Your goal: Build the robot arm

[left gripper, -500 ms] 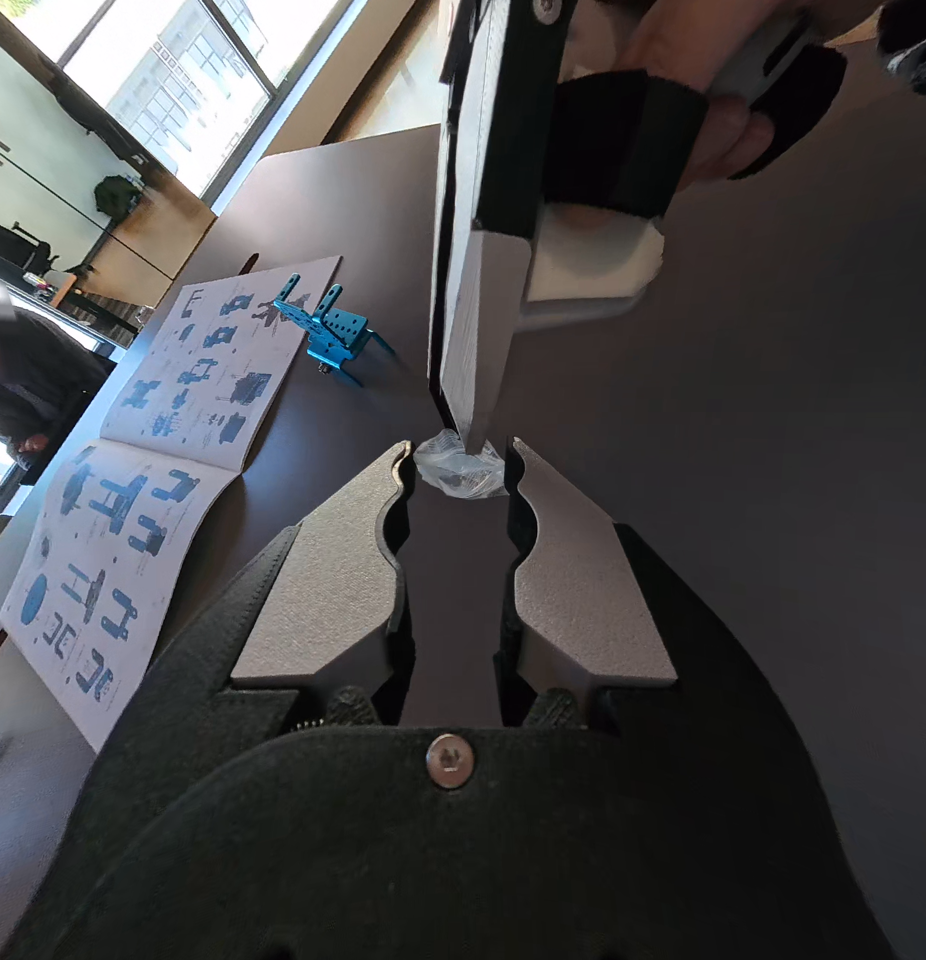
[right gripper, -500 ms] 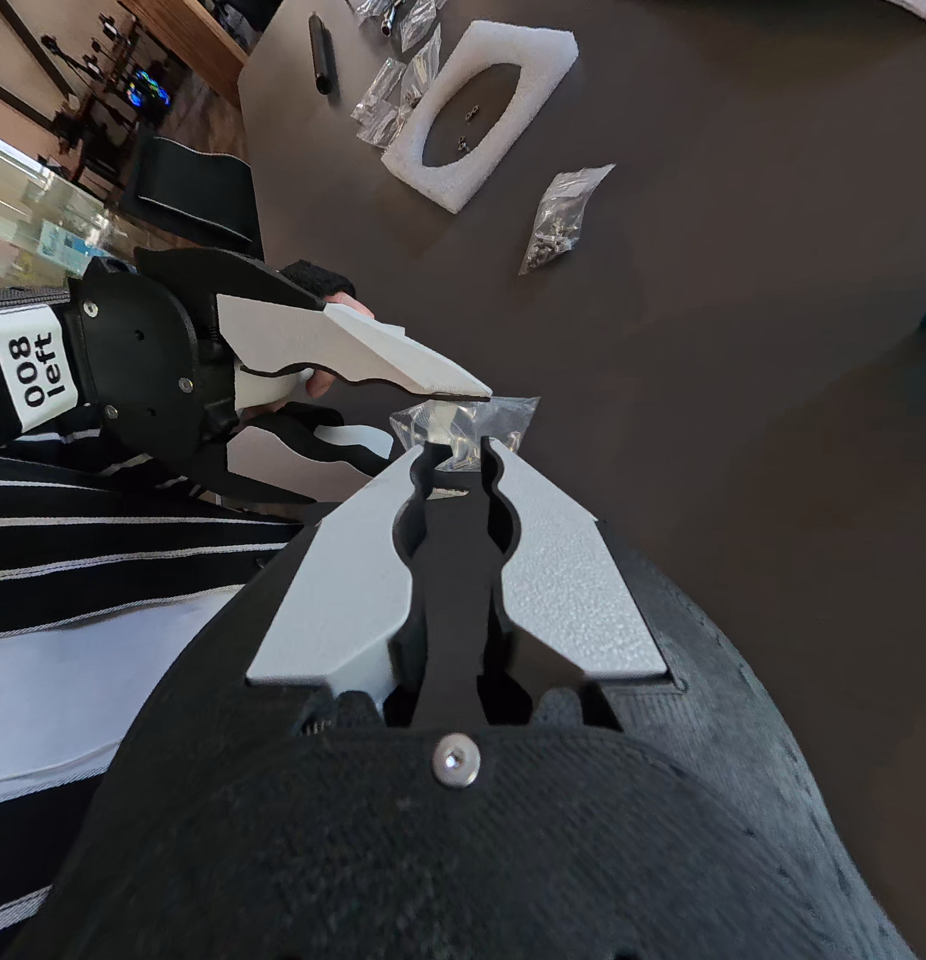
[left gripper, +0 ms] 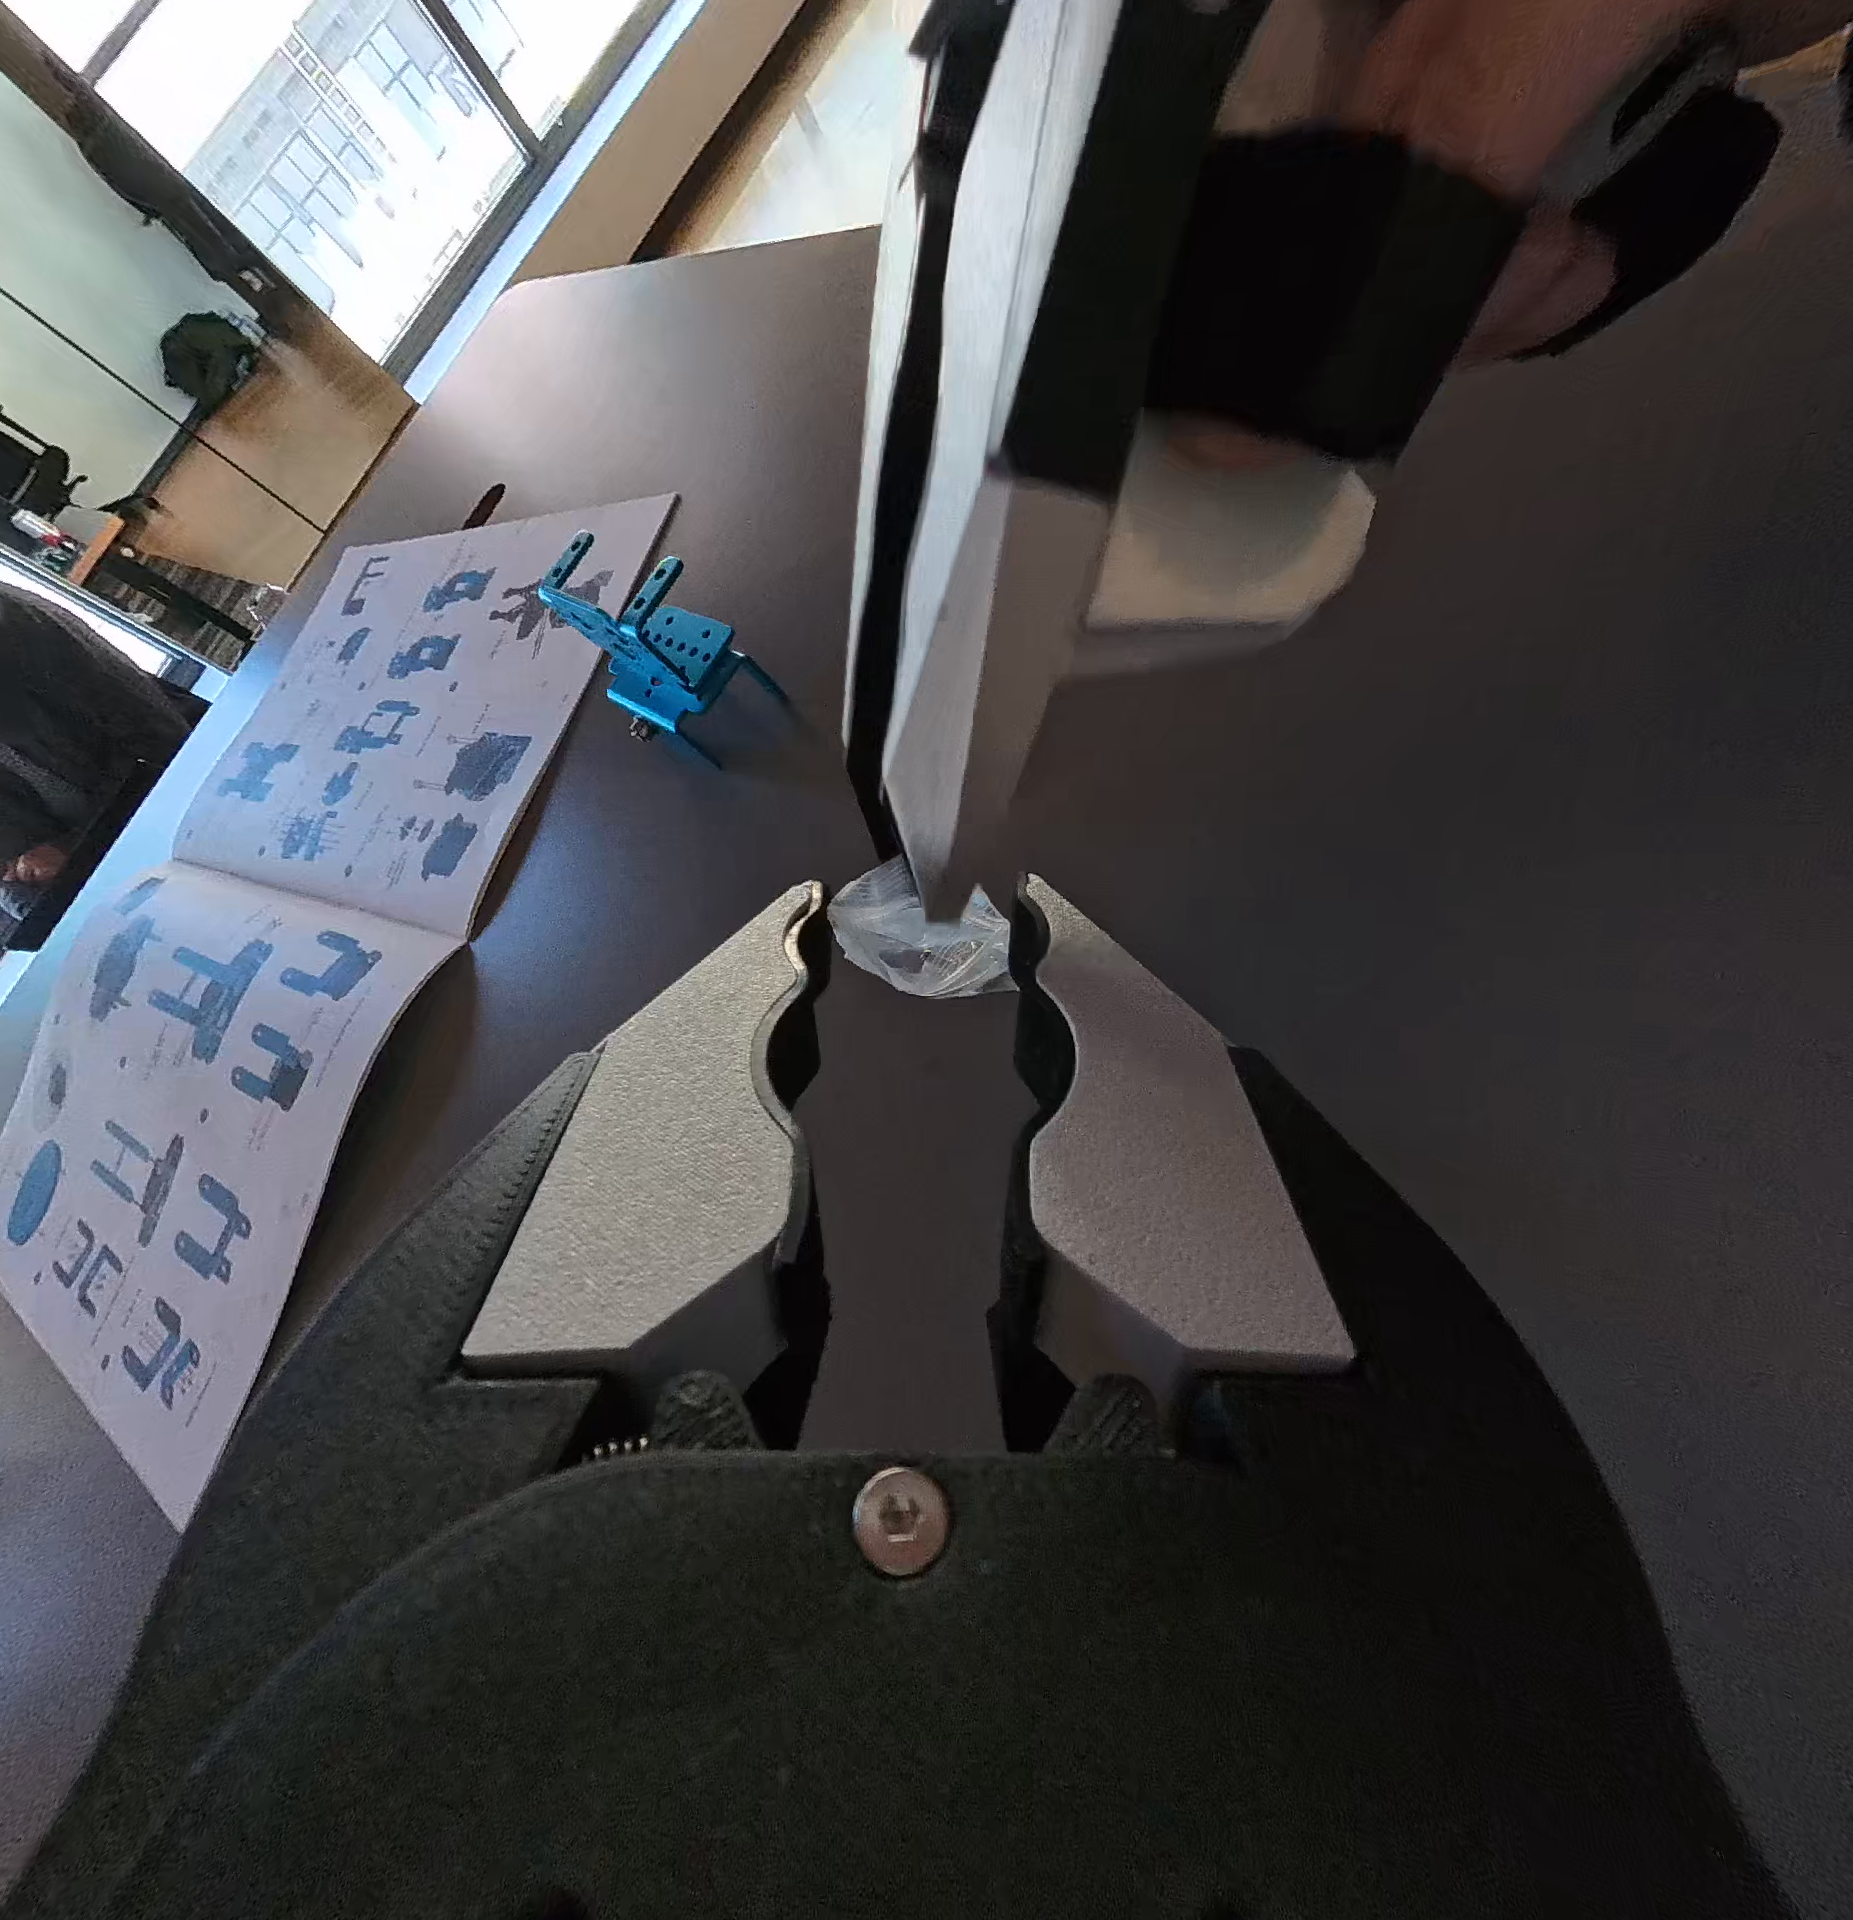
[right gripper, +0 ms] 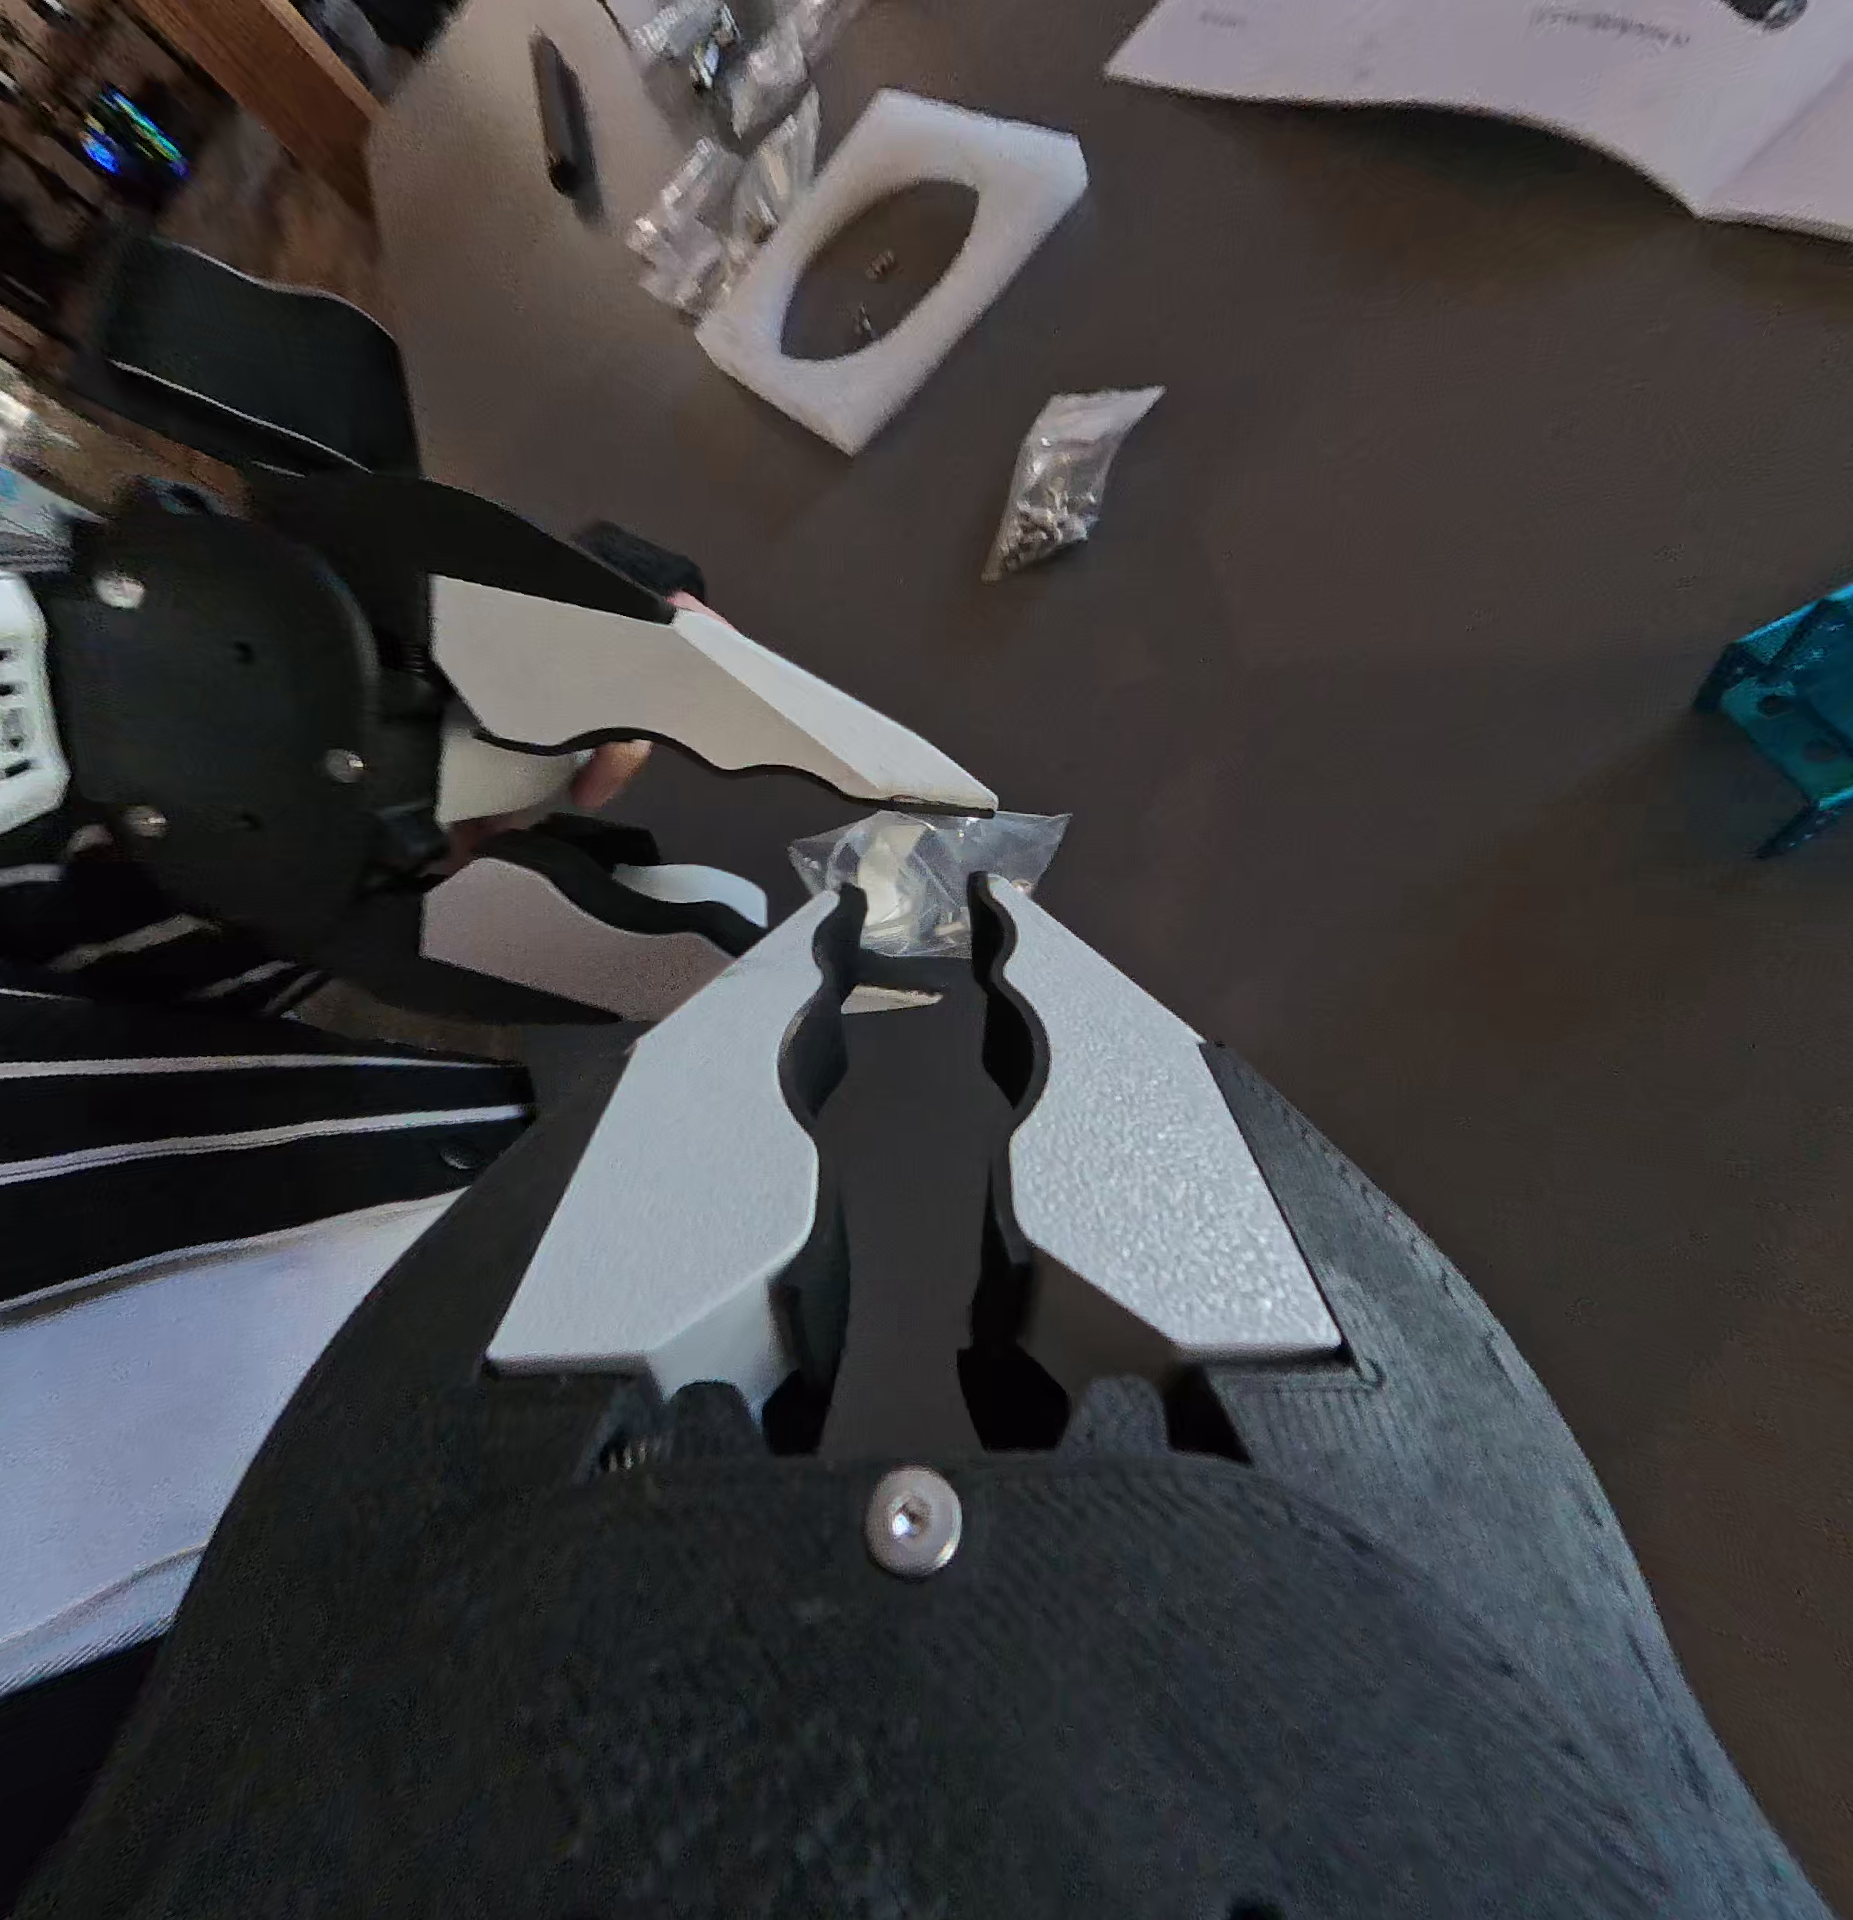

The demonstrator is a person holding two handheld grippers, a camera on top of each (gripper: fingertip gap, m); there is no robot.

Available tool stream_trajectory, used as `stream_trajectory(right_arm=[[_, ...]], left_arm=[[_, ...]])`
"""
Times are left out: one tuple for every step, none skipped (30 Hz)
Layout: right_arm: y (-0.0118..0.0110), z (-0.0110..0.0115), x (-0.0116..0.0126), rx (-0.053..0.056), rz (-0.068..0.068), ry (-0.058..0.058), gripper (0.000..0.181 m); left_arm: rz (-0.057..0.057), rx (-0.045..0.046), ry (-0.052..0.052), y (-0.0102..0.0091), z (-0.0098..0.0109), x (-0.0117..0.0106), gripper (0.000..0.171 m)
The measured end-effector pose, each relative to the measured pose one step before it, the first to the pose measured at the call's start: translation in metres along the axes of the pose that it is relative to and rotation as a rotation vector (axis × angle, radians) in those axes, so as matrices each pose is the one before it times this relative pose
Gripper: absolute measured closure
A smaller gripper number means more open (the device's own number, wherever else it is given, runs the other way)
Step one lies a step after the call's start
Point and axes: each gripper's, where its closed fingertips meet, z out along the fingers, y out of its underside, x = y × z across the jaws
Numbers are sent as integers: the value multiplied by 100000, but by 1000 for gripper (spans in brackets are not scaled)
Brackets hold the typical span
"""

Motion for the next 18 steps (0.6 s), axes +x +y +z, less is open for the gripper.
stream_trajectory(right_arm=[[182, 371, 284, -1309, -336, 2246, 159], [38, 329, 138, -369, -874, 1473, 159], [77, 315, 37, -676, -881, 864, 160], [99, 246, 114, -1015, -783, 1119, 163], [191, 175, 74, -1379, -1257, 660, 171], [283, 117, -159, -1844, -1306, -1104, 176], [211, -22, -106, -1517, -786, -1414, 179], [34, -193, -70, -87, -94, -1959, 180], [55, -308, -89, 205, 409, -3092, 180], [43, -382, -274, 220, 854, -5066, 181], [-57, -458, -528, 1060, 1062, -7096, 181], [-37, -489, -610, 1157, 1719, -7453, 181], [69, -463, -446, 351, 2592, -6139, 181], [-3, -418, -451, 647, 1311, -5655, 181], [-75, -347, -498, 1159, -31, -5413, 181], [-96, -305, -276, 1348, 119, -3694, 181], [-28, -243, -266, 673, 156, -3303, 181], [-19, -186, -322, 633, -958, -3022, 181]], left_arm=[[437, -137, 119, -77, 58, 50, 138], [581, -249, 4, -70, 68, 65, 138], [527, -351, 1, -58, 77, 72, 138], [671, -1256, -271, 103, 116, 45, 138], [946, -1455, -351, 162, 134, 31, 137], [781, -845, 101, 63, 89, 113, 137], [208, -164, 475, -2, 11, 153, 136], [-662, 541, 735, -63, -104, 100, 134], [-1760, 1657, 2483, -199, -224, 230, 126], [-3266, 1570, 3510, -131, -320, 219, 118], [-4444, 944, 2162, 28, -386, -159, 112], [-4625, 1618, 1754, 16, -417, -354, 107], [-4817, 2902, 2443, -127, -452, -325, 101], [-5673, 3469, 4808, -289, -396, 5, 99], [-5022, 3028, 6444, -304, -298, 316, 101], [-2831, 2481, 6660, -242, -193, 529, 103], [-1268, 1917, 5610, -147, -51, 528, 103], [-2229, 1766, 5549, -62, 31, 506, 104]])
